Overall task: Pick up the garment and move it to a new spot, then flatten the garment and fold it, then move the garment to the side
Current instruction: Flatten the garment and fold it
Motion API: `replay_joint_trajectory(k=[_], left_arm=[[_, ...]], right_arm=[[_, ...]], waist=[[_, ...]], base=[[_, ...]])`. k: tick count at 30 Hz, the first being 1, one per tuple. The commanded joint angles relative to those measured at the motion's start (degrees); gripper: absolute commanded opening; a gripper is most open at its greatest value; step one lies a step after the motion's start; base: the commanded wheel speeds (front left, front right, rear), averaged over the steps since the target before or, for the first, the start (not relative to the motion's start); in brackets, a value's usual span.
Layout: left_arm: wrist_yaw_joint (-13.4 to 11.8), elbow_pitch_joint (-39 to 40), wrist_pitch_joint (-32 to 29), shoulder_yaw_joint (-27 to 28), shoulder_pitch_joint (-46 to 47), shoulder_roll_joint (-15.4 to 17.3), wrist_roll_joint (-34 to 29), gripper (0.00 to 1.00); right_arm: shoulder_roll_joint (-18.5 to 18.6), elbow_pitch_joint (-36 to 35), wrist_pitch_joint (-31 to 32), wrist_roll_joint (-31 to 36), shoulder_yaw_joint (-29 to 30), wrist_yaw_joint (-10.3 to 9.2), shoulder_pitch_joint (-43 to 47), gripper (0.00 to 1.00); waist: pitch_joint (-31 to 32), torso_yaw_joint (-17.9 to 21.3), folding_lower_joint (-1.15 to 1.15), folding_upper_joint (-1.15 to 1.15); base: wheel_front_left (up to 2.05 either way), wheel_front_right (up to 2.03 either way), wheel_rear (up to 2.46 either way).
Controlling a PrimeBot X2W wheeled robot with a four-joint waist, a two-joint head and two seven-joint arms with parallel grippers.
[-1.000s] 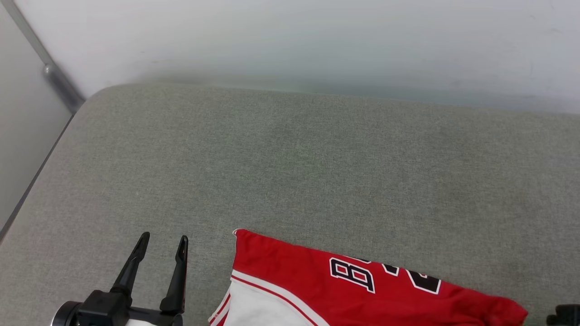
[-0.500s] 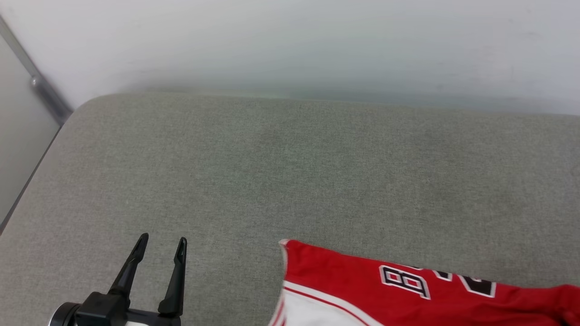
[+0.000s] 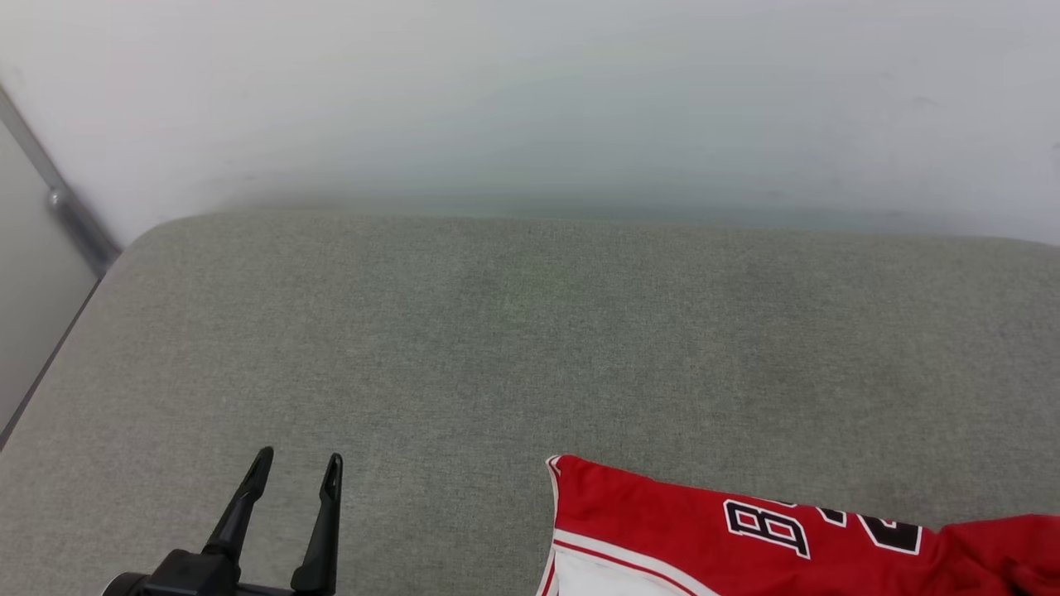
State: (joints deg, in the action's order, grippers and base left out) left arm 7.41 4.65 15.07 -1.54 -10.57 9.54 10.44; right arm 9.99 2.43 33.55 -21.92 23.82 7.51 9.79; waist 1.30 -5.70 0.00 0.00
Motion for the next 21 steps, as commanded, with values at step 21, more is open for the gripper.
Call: replay_joint_trajectory(k=[21], left_arm=[[0.08,-1.2,0.12,-1.6,0.6,-0.58,-0.08,1.0]], right_arm=[[-7.18,-11.54,8.49,-24.19,-21.66,-0.03,2.44,0.0]], waist=[[0.29,-4.29,0.0,0.0]], base=[[0.0,0.0,0.0]])
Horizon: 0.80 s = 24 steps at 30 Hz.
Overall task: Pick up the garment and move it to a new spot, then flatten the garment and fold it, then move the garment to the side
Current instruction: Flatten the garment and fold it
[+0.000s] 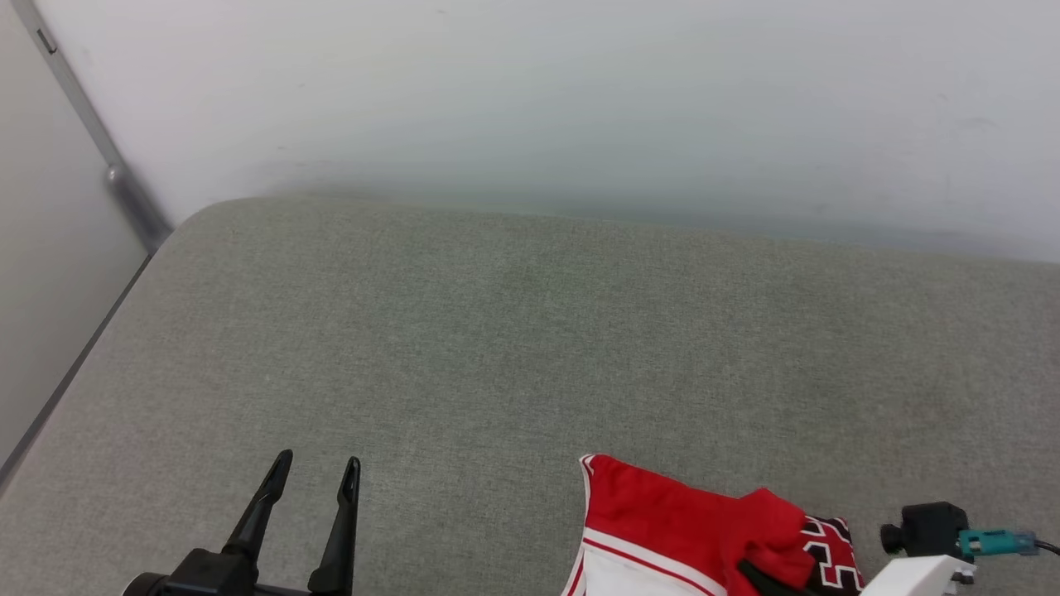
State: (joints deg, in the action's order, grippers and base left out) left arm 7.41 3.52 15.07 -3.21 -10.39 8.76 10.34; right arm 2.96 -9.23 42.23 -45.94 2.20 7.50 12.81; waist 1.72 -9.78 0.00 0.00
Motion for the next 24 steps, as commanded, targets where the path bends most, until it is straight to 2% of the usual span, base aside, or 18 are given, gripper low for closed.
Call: replay_joint_trajectory(k=[1,16,17,18,24], left_arm=[[0.08,-0.11,0.12,-0.04,0.49,0.29,0.13,1.0],[0.08,-0.84,0.12,-0.51,1.32,0.29,0.58,1.0],[0.08,-0.88,0.12,-0.41,1.27,-0.18,1.29,1.0],[0.08,-0.74,0.13,-0.1,1.31,-0.58,1.81,1.0],[0.08,-0.41,0.12,0.46,1.56,-0.32,2.19,1.0]], right_arm=[[-0.14,1.03,-1.08,-0.94,-1.07,-0.02,-1.35,0.0],[-0.14,22.43,-12.4,-4.06,-12.76,-0.02,-13.13,0.0],[-0.15,23.07,-13.08,-4.42,-13.63,-0.01,-13.95,0.84],[-0.19,23.58,-13.66,-4.88,-14.72,-0.01,-14.6,1.0],[-0.04,22.75,-13.81,-7.16,-19.73,-0.01,-16.52,1.0]], waist=[[-0.22,-0.49,0.0,0.0],[-1.35,-3.65,0.0,0.0],[-1.41,-3.76,0.0,0.0],[-1.46,-3.82,0.0,0.0],[-1.41,-3.19,0.0,0.0]], base=[[0.0,0.0,0.0],[0.0,0.0,0.0],[0.0,0.0,0.0],[0.0,0.0,0.0],[0.0,0.0,0.0]])
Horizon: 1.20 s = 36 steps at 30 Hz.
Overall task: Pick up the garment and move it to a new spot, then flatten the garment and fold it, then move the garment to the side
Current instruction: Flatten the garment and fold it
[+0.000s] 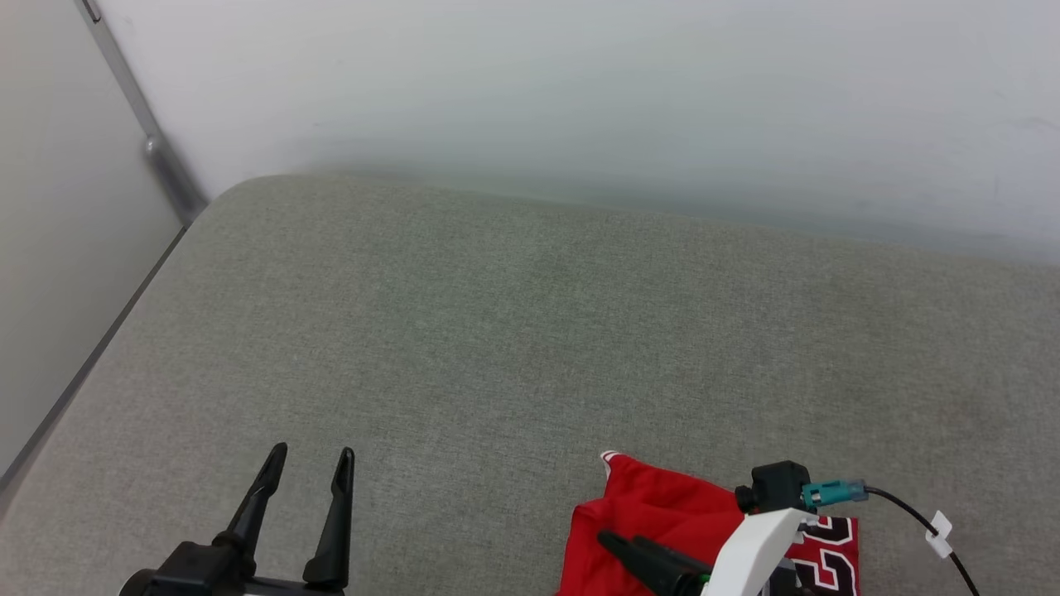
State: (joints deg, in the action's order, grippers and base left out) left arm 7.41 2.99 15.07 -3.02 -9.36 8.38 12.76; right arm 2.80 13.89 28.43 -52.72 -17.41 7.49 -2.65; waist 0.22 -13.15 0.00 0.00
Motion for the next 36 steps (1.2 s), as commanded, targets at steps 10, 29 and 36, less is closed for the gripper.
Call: replay_joint_trajectory(k=[10,29,36], left_arm=[[0.08,0.71,0.12,0.23,0.17,-0.14,0.08,1.0],[0.09,1.07,0.12,-0.41,2.5,-1.61,1.48,1.0],[0.09,1.09,0.12,-1.08,2.39,-1.03,1.85,1.0]], right_arm=[[0.08,-7.37,1.51,8.04,5.57,0.0,-4.11,1.0],[12.52,-19.7,-24.5,34.82,20.83,-0.01,3.04,1.0],[9.42,-23.14,-32.04,38.2,22.36,-0.01,8.87,1.0]], waist=[[0.84,3.9,0.0,0.0],[-0.22,9.25,0.0,0.0],[-0.65,9.34,0.0,0.0]], base=[[0.0,0.0,0.0],[0.0,0.0,0.0],[0.0,0.0,0.0]])
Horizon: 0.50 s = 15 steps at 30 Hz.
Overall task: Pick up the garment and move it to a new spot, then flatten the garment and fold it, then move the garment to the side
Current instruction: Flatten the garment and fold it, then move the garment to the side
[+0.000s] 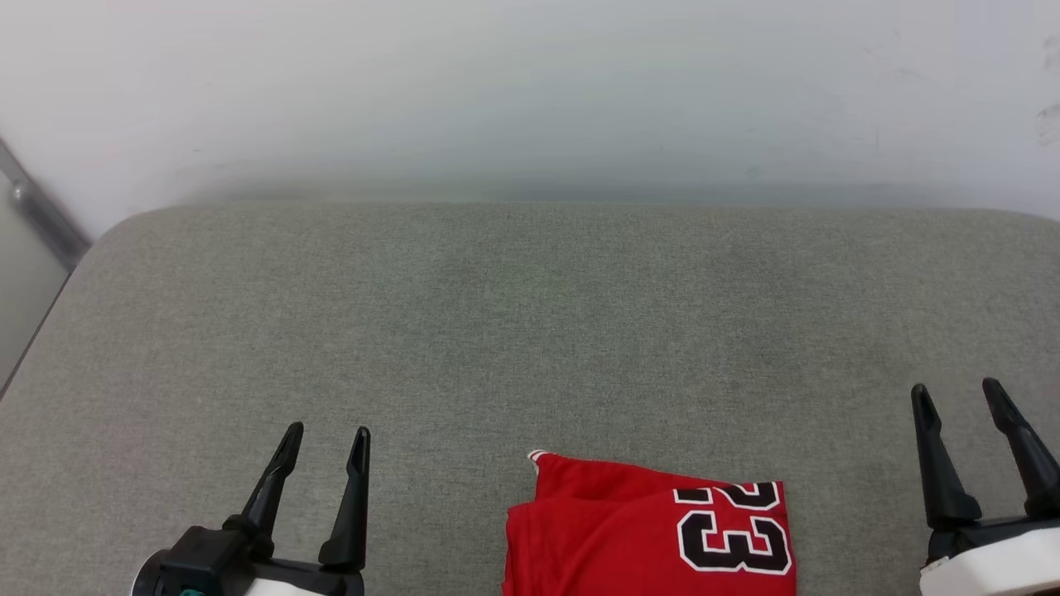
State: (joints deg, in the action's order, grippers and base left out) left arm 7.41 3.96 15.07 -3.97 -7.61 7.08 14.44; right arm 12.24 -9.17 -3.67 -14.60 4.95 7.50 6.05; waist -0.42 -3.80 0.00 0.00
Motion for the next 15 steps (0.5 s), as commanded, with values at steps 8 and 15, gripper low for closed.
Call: replay_joint_trajectory(k=[8,15], left_arm=[[0.09,0.36,0.12,-0.8,-0.32,0.39,-0.27,1.0],[0.09,-0.04,0.12,-1.05,-0.99,0.33,-1.07,1.0]], right_arm=[[-4.67,-0.35,-2.96,0.73,-0.24,-0.02,4.09,1.0],[-5.8,0.94,-3.84,0.13,-1.25,-0.02,4.7,1.0]], waist=[[0.35,-0.33,0.0,0.0],[0.66,-0.54,0.0,0.0]], base=[[0.0,0.0,0.0],[0.0,0.0,0.0]])
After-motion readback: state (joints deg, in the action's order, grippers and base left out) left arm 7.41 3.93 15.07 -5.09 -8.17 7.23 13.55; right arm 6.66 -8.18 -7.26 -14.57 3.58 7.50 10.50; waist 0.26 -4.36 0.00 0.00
